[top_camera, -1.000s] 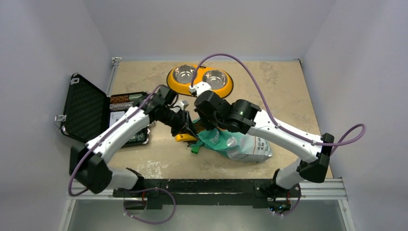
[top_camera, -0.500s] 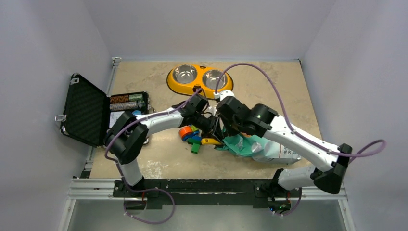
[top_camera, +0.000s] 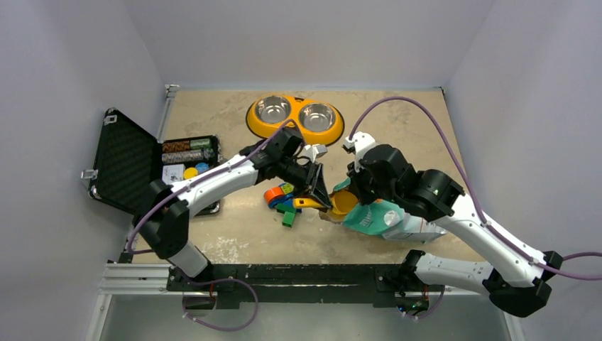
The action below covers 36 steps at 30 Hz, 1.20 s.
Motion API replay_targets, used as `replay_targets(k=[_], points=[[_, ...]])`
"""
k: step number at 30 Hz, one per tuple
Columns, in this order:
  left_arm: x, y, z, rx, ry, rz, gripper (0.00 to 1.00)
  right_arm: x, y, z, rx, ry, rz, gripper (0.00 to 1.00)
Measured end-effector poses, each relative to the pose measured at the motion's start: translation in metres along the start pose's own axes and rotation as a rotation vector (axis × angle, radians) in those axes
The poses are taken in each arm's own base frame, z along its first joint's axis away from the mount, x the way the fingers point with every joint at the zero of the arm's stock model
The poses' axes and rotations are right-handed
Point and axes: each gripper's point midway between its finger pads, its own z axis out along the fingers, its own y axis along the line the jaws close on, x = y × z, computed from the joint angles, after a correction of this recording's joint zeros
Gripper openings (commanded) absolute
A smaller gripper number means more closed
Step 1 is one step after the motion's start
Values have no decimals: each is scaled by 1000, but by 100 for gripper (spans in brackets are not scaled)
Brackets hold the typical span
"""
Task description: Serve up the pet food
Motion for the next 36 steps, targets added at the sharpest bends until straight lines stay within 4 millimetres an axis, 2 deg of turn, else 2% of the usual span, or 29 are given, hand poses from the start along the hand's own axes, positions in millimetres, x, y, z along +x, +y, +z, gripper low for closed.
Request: replay_targets(k=[5, 11, 14, 18, 26, 28, 30, 32, 36], points=[[-4, 1, 15, -113, 60, -186, 0, 0, 5, 8, 16, 20, -25, 0], [-4, -3, 4, -217, -63, -409, 0, -3, 8, 14, 49, 25, -62, 0], [0, -5, 4, -205, -123, -422, 0, -6, 10, 12, 45, 14, -57, 0], [2, -3, 15, -150, -167, -383, 0, -8, 10, 9, 44, 13, -45, 0], [-22, 3, 60, -166, -95, -460, 0, -9, 7, 14, 72, 25, -38, 0], [-34, 9, 83, -139, -63, -460, 0, -10, 1, 15, 90, 21, -20, 0], [-46, 7, 102, -61, -30, -412, 0, -5, -12, 16, 125, 29, 8, 0], [-56, 14, 118, 17, -30, -342, 0, 8, -25, 21, 163, 58, 32, 0], [-57, 9, 129, 190, 8, -169, 0, 16, -35, 19, 189, 60, 50, 0]])
